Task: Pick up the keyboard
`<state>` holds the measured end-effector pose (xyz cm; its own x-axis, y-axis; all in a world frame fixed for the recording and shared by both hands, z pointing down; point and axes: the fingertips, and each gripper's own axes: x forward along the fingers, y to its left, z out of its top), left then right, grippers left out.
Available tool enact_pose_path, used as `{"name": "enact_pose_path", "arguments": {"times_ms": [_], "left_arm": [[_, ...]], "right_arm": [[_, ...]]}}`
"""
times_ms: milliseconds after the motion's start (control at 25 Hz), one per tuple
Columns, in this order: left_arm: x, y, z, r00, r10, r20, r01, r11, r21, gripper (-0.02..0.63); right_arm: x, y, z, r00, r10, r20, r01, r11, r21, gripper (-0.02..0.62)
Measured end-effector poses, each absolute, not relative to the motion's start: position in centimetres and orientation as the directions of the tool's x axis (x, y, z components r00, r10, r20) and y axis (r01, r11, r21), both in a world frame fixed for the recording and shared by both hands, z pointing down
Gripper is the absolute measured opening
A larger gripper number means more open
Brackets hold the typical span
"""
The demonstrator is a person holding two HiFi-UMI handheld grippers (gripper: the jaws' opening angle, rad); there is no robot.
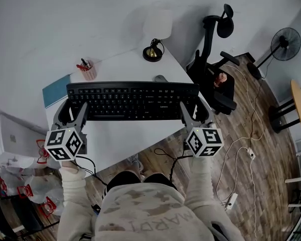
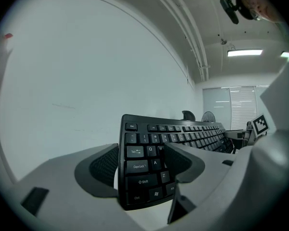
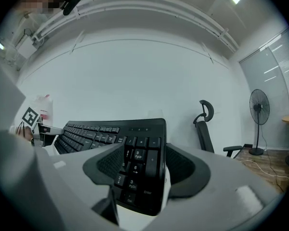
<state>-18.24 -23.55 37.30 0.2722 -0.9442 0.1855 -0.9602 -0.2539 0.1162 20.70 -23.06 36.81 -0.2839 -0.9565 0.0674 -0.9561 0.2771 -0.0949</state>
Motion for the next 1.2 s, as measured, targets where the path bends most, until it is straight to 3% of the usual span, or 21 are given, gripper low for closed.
{"name": "enact_pose_path", "arguments": {"times_ms": [1200], "left_arm": [[-17.3, -20.5, 30.1, 0.275, -0.961, -0.001, -0.959, -0.274, 0.071, 0.302]], "right_arm": [[21.5, -19.5, 29.4, -0.264, -0.959, -0.105, -0.963, 0.269, -0.034, 0.285]]}}
